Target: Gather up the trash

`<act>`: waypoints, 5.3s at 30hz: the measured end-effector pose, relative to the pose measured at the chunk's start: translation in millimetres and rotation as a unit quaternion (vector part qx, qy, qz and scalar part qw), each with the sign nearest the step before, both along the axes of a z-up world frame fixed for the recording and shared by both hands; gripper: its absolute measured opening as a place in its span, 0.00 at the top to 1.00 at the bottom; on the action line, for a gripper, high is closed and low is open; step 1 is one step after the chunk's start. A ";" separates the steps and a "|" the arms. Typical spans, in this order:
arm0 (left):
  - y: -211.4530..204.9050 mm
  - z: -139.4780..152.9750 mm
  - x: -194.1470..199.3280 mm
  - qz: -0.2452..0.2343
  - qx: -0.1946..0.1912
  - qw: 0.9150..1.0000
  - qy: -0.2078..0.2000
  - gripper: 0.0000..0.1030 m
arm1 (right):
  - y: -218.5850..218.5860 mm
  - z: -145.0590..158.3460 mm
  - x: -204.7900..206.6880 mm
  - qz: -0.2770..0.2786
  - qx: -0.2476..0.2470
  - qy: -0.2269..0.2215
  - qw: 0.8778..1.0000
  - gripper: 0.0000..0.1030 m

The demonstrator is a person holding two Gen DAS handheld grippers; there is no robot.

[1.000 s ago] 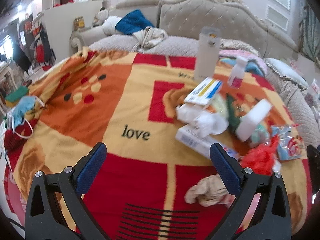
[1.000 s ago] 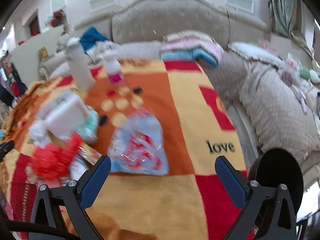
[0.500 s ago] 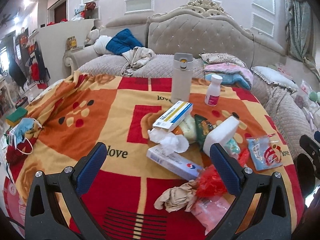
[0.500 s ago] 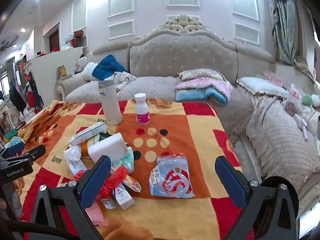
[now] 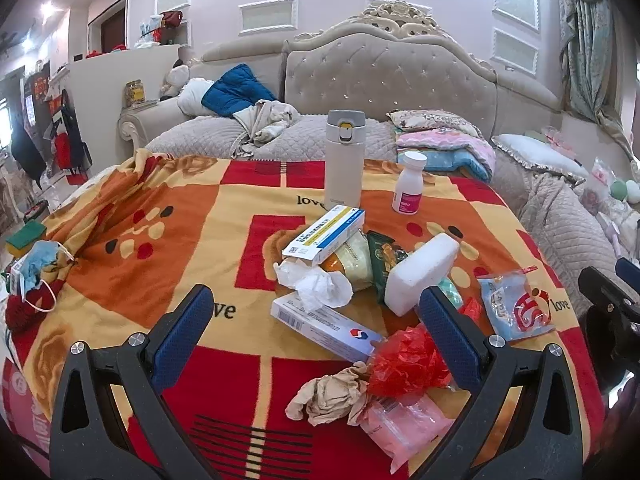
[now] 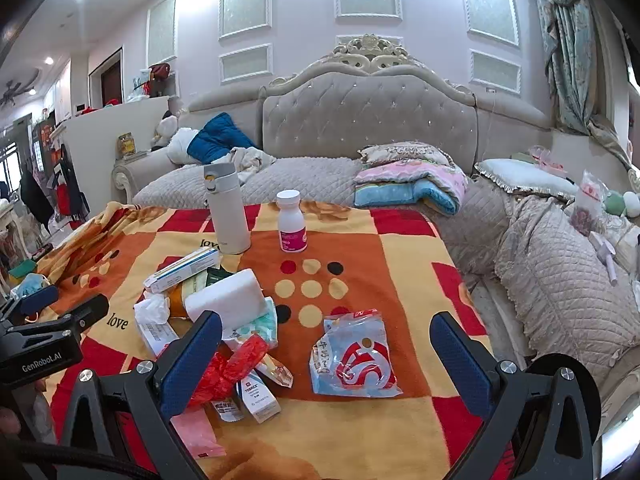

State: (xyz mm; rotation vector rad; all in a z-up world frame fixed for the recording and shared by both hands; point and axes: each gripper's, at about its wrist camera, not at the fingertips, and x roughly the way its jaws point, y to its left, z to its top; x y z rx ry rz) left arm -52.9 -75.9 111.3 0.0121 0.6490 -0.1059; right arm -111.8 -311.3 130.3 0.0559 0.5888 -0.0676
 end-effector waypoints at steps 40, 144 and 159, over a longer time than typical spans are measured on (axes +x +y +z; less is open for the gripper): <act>-0.9 -11.4 -0.5 -0.002 -0.010 1.000 0.014 0.01 | 4.7 -7.1 4.5 0.019 0.010 0.008 1.000 0.00; -168.7 5.1 44.4 -0.263 0.004 0.958 0.111 0.65 | -138.0 -43.8 8.0 -0.008 0.083 0.085 0.993 0.39; -304.5 -26.4 -10.6 -0.347 0.015 0.926 0.149 0.65 | -254.8 -77.7 -60.6 -0.140 0.093 0.118 0.979 0.38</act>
